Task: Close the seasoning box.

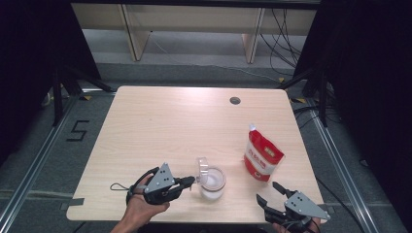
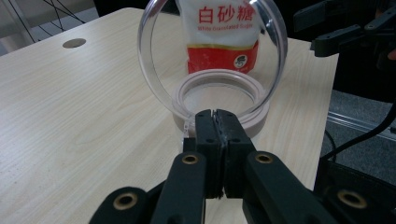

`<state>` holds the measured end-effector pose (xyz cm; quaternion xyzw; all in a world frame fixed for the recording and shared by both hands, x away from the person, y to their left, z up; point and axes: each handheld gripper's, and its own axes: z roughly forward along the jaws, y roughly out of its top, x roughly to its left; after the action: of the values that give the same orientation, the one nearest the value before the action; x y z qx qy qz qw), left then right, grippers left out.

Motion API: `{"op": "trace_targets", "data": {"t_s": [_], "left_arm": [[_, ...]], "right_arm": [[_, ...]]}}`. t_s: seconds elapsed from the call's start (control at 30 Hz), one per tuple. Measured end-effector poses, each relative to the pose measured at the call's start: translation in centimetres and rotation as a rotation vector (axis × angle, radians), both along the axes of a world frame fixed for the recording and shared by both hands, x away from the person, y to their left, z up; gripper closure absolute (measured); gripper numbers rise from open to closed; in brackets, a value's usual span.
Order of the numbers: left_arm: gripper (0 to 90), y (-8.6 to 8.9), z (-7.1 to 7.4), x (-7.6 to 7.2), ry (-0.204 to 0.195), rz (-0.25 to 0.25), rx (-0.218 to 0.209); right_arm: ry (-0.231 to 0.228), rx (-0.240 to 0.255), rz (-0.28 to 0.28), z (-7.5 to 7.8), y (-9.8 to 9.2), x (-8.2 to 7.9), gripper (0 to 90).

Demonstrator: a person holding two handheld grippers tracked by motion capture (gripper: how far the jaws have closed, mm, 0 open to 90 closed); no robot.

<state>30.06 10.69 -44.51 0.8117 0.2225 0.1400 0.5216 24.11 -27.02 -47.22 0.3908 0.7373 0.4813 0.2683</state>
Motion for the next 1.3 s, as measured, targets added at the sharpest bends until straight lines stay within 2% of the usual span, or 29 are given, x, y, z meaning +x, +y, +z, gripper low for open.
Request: {"op": "trace_targets", "data": {"t_s": [0.13,0.23,0.27,0.3,0.37,0.4,0.43,0.47,0.53,0.57,0.6,0.63,0.67,0.73,0.77,0.8,0.83,0.97,1.03,1.1,1.17,1.2,1.23,1.3], "left_arm": [[83.3,0.2,0.0,0.1,0.006,0.0,-0.015],[73.9,0.6,-0.1,0.1,0.045,0.014,-0.048],[70.8,0.8,-0.2,0.2,0.047,0.011,-0.044],[65.8,1.0,-0.3,0.3,0.054,0.0,-0.039],[54.4,1.1,-0.5,0.1,0.088,0.013,-0.052],[49.1,1.2,-0.7,0.2,0.079,-0.006,-0.036],[44.7,1.3,-0.8,0.3,0.072,-0.003,-0.02],[41.3,1.3,-1.0,0.1,0.099,0.024,-0.026],[34.4,1.5,-1.3,0.3,0.1,0.013,-0.008],[33.0,1.5,-1.4,0.1,0.122,0.034,-0.018],[31.9,1.5,-1.5,0.1,0.12,0.025,-0.028],[30.0,1.7,-1.6,0.0,0.118,0.025,-0.01],[28.9,1.7,-1.7,-0.2,0.122,0.025,-0.029],[25.3,2.0,-1.9,-0.2,0.108,0.001,-0.014],[24.0,2.1,-2.0,-0.5,0.131,0.025,-0.025],[23.0,2.3,-2.1,-0.6,0.12,0.033,-0.016],[21.7,2.4,-2.3,-0.7,0.126,0.042,-0.033],[17.1,3.1,-2.6,-0.9,0.146,0.074,-0.032],[16.8,3.3,-2.8,-1.1,0.136,0.087,-0.019],[16.8,3.5,-3.0,-1.4,0.13,0.097,0.004],[16.8,3.6,-3.2,-1.6,0.122,0.105,0.053],[16.8,3.5,-3.4,-1.8,0.123,0.105,0.044],[16.8,3.5,-3.4,-1.9,0.125,0.105,0.054],[16.8,3.6,-3.6,-2.2,0.12,0.109,0.067]], "right_arm": [[-0.006,-0.008,-0.001,0.0,-0.1,0.0,31.8],[-0.009,-0.004,0.001,0.0,0.0,0.0,31.8],[-0.013,-0.015,0.007,0.0,-0.1,0.1,31.8],[-0.012,-0.013,0.005,0.0,-0.1,0.0,31.8],[-0.011,-0.002,0.003,0.0,-0.1,0.0,31.7],[-0.011,-0.002,0.003,0.0,-0.1,0.0,31.7],[-0.008,0.0,0.002,0.0,-0.1,0.0,31.7],[-0.009,0.0,0.002,0.0,-0.1,0.0,31.7],[-0.004,-0.013,0.006,0.0,-0.1,0.0,31.4],[-0.003,-0.012,0.007,0.0,-0.1,0.0,31.2],[-0.01,-0.015,0.005,0.0,-0.2,0.0,31.2],[-0.003,-0.002,0.005,0.0,-0.1,0.0,30.9],[-0.009,-0.004,0.003,0.0,-0.1,0.0,30.7],[-0.007,-0.004,0.007,0.0,-0.1,0.0,29.8],[-0.001,-0.004,0.004,0.0,-0.1,0.0,29.0],[0.006,0.011,-0.005,-0.1,0.1,-0.1,28.2],[-0.021,-0.007,0.014,-0.1,-0.1,0.2,27.3],[-0.025,0.008,0.015,-0.2,0.0,0.2,23.7],[-0.025,0.013,0.016,-0.2,0.0,0.2,22.9],[-0.006,0.026,0.015,-0.2,0.1,0.2,22.4],[0.004,0.02,0.014,-0.2,0.1,0.2,22.2],[0.023,0.037,0.011,-0.2,0.2,0.1,22.2],[0.009,0.025,0.009,-0.3,0.1,0.2,22.1],[0.017,0.023,0.014,-0.4,0.1,0.2,21.9]]}}
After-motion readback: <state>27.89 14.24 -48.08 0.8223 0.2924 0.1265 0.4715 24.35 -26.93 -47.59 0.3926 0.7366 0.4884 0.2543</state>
